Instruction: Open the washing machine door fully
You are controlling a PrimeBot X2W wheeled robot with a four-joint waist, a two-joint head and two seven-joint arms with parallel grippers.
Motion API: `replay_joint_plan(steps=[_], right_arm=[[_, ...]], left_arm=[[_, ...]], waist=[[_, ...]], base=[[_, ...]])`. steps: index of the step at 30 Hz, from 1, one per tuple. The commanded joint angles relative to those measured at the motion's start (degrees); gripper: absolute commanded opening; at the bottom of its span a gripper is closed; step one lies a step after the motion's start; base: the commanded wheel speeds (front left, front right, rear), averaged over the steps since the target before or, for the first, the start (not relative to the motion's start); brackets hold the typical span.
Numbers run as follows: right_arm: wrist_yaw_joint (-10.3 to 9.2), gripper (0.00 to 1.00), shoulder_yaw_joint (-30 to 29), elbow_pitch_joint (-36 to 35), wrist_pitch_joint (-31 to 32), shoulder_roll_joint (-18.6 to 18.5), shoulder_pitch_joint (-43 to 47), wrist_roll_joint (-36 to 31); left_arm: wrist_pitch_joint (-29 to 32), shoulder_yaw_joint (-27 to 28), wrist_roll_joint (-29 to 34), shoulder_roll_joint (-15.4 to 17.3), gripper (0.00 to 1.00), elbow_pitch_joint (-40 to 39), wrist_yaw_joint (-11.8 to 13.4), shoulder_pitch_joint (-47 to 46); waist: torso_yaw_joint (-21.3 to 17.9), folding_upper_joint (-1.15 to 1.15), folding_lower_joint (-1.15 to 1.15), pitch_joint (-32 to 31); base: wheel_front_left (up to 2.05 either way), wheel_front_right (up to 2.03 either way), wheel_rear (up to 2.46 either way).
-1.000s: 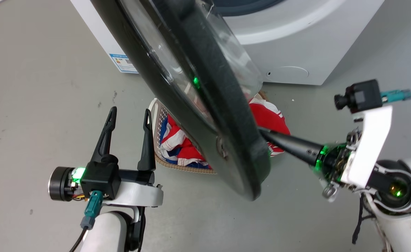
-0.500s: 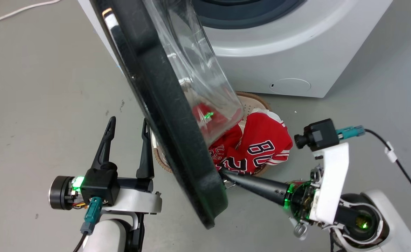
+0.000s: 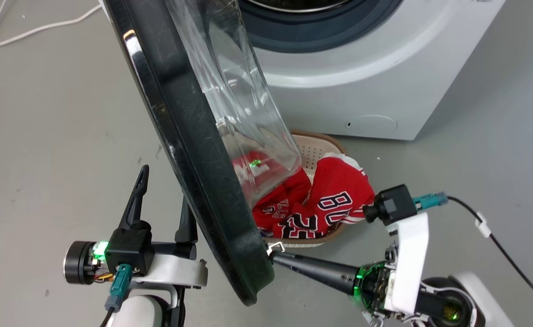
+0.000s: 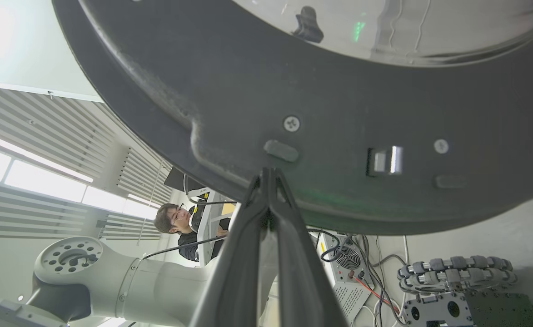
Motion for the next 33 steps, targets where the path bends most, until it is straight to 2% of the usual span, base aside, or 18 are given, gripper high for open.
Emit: replay_joint_plan(steps=[1,6,11,12,13,14,20,23,28,29,32,33], right_arm=[[0.01,0.0,0.6,0.4,0.2,0.8,1.4,-0.3],[0.01,0.0,-1.0,0.9,-2.4,0.8,2.9,-1.4],[0.01,0.0,-5.0,0.1,-8.2,1.2,4.6,-3.2],[0.01,0.25,-5.8,0.0,-9.6,1.3,5.0,-3.8],[0.01,0.59,-6.8,-0.1,-11.4,1.3,5.0,-4.8],[0.01,1.0,-7.6,-0.1,-13.0,1.4,5.2,-5.3],[0.01,1.0,-13.0,-0.9,-27.1,1.7,6.5,-12.4],[0.01,1.0,-13.7,-0.5,-38.5,-0.6,6.7,-22.7],[0.01,1.0,-11.1,3.0,-56.2,-3.6,7.6,-37.2],[0.01,1.0,-11.1,3.0,-56.2,-3.6,7.6,-37.2],[0.01,1.0,-11.6,5.2,-59.8,-4.2,8.3,-45.2],[0.01,1.0,-12.4,5.6,-60.1,-4.8,8.3,-49.7]], left_arm=[[-0.1,0.2,0.1,-0.1,1.0,0.1,0.2,0.7],[-0.2,0.6,0.2,-0.1,1.0,0.5,0.1,2.1],[-0.1,1.3,0.5,-0.1,1.0,0.7,0.0,3.9],[-0.2,1.5,0.5,-0.1,1.0,0.7,-0.1,4.2],[-0.2,1.6,0.6,-0.1,1.0,0.7,-0.1,4.5],[-0.1,1.7,0.7,-0.1,1.0,0.7,-0.2,4.9],[-0.2,2.7,1.1,0.1,1.0,0.8,-0.6,6.5],[-0.1,3.1,1.2,0.2,1.0,0.9,-0.6,7.4],[-0.1,3.6,1.3,0.3,1.0,0.8,-0.6,9.0],[-0.1,3.6,1.3,0.3,1.0,0.8,-0.6,9.0],[-0.1,3.6,1.5,0.3,1.0,0.9,-0.8,9.7],[-0.2,3.6,1.5,0.3,1.0,0.9,-0.8,9.9]], waist=[[-0.3,0.0,0.0,-0.9],[-0.8,0.0,0.0,-3.1],[-1.4,0.0,0.0,-5.2],[-1.6,0.0,0.0,-5.6],[-1.8,0.0,0.0,-5.9],[-1.9,0.0,0.0,-6.3],[-2.5,0.0,0.0,-8.4],[-2.8,0.0,0.0,-9.6],[-3.3,0.0,0.0,-11.5],[-3.3,0.0,0.0,-11.5],[-3.4,0.0,0.0,-12.5],[-3.4,0.0,0.0,-12.8]], base=[[0.0,0.0,0.0],[0.0,0.0,0.0],[0.0,0.0,0.0],[0.0,0.0,0.0],[0.0,0.0,0.0],[0.0,0.0,0.0],[0.0,0.0,0.0],[0.0,0.0,0.0],[0.0,0.0,0.0],[0.0,0.0,0.0],[0.0,0.0,0.0],[0.0,0.0,0.0]])
